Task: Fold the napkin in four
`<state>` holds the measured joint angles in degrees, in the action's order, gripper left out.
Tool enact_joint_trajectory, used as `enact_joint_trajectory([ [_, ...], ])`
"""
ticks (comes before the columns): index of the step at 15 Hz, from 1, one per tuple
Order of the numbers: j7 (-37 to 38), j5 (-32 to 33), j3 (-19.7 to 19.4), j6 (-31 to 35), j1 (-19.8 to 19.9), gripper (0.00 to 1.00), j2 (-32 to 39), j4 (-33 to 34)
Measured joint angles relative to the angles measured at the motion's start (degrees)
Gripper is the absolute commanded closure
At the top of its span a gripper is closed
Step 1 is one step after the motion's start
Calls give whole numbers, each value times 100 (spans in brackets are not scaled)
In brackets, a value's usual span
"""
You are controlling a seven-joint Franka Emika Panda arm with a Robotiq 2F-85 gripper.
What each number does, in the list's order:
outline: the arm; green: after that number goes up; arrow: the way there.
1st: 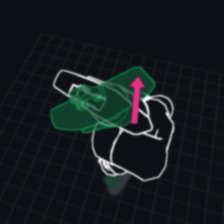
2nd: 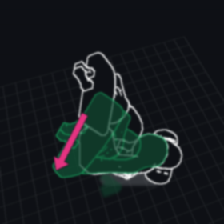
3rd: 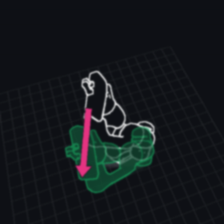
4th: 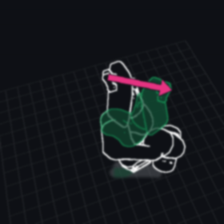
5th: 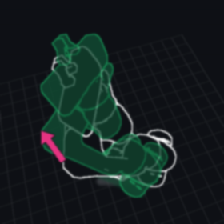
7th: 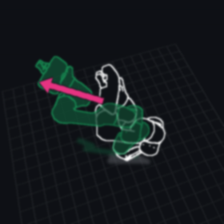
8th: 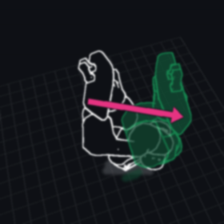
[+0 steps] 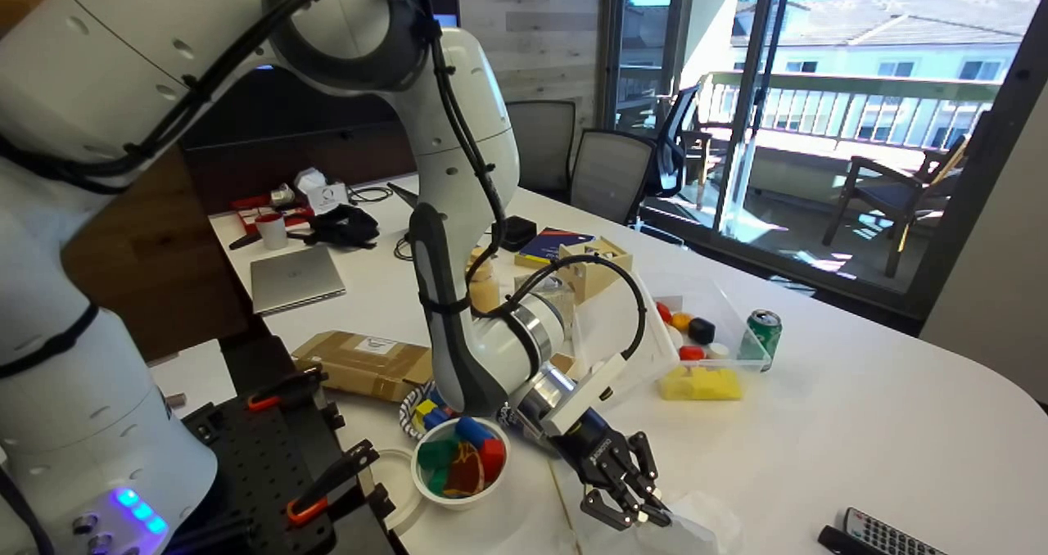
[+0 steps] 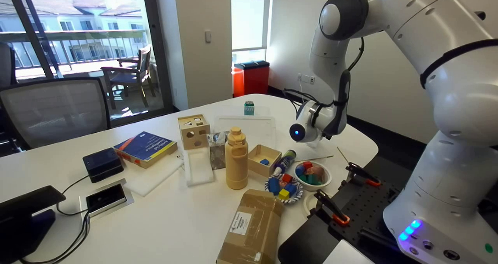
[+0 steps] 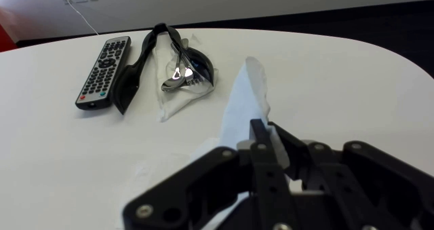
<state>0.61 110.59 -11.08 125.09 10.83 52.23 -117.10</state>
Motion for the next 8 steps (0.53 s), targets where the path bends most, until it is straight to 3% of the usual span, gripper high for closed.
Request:
enact_joint_trajectory([
  [8, 216, -256, 301, -161, 9, 98, -254, 189],
])
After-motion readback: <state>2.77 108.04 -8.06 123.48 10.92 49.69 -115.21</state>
